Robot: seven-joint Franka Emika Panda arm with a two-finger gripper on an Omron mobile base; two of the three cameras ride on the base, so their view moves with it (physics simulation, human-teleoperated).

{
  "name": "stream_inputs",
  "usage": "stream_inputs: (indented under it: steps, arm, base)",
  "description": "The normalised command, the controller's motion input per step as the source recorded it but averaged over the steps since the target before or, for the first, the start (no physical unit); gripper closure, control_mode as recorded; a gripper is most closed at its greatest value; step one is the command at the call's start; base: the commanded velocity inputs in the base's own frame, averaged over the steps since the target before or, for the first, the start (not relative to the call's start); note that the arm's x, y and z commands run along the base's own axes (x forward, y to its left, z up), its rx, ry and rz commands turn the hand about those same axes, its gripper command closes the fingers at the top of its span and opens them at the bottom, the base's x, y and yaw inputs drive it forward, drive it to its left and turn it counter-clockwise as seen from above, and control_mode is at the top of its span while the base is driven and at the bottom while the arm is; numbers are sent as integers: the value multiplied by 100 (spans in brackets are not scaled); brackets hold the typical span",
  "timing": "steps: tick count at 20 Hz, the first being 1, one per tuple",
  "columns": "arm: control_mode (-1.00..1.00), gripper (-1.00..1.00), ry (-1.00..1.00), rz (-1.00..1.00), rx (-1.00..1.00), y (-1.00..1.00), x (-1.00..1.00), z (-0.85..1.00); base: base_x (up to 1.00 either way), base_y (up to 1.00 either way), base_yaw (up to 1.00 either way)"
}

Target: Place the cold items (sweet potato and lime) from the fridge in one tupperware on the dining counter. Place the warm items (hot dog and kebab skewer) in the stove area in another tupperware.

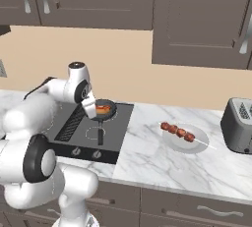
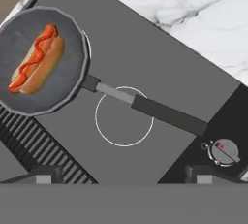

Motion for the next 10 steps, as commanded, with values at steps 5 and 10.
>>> stream_inputs:
  steps: [5, 10]
  arm:
    - [-100, -100, 1, 0, 0, 0, 69, -26]
    - [-100, -100, 0, 0, 0, 1, 62, -21]
  base:
    - [0, 0, 0]
    - [0, 0, 0]
